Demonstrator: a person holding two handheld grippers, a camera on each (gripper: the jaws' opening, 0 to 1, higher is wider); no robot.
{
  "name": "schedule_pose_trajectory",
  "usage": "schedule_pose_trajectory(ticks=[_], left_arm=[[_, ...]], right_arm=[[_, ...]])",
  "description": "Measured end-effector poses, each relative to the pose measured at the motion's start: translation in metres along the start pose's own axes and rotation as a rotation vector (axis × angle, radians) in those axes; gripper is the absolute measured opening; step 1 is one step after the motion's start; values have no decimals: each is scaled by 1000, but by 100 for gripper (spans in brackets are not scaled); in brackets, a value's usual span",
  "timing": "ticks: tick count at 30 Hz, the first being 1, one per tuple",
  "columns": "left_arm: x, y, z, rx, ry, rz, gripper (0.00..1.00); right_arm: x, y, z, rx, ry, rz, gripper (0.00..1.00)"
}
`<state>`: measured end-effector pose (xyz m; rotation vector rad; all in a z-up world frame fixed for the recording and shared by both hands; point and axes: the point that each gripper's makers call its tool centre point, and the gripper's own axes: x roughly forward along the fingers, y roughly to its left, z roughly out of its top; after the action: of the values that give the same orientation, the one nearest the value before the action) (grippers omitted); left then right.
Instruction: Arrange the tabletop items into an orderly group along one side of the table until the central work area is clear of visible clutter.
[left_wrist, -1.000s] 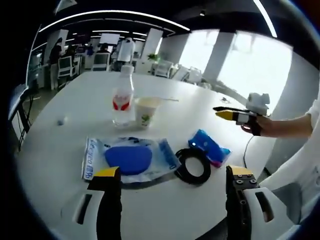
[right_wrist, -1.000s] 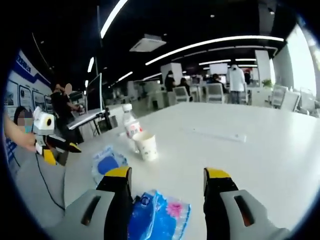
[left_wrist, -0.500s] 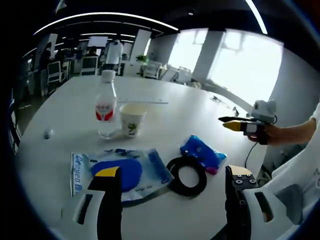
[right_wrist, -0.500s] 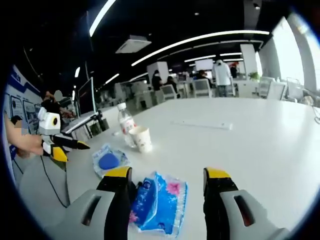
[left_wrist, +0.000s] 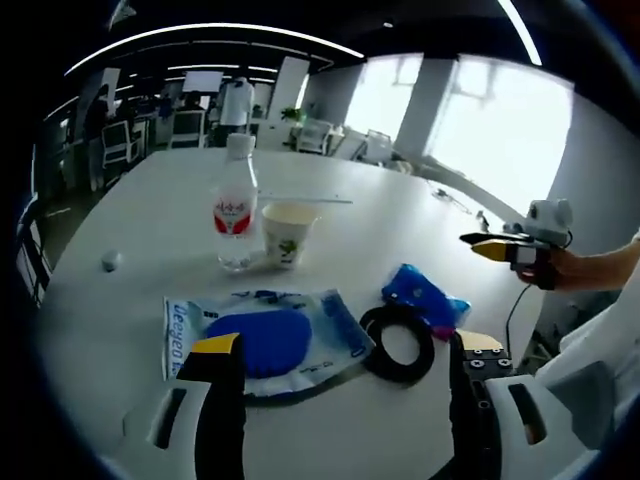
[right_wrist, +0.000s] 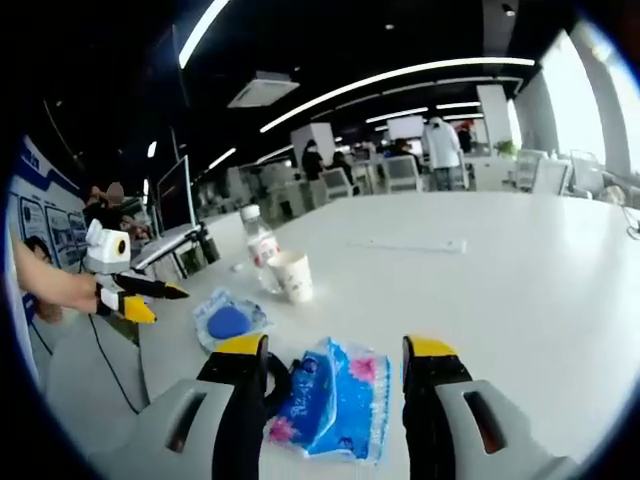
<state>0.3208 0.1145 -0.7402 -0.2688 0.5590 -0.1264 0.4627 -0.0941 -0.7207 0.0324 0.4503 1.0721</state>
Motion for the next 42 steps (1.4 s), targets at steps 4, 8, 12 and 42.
schedule_pose_trajectory(ticks=[4, 8, 12, 42], left_arm=[[-8, 20, -1, -22, -1, 43, 80], [-15, 29, 0, -17, 1, 63, 80], [-20, 36, 1, -14, 1, 73, 80], [-22, 89, -8, -25, 54, 94, 80]], right_arm=[[6, 13, -3, 7, 8, 23, 48], [9, 20, -4, 11, 11, 31, 48], [10, 22, -3, 13, 6, 31, 48], [12, 44, -16, 16, 42, 25, 48]])
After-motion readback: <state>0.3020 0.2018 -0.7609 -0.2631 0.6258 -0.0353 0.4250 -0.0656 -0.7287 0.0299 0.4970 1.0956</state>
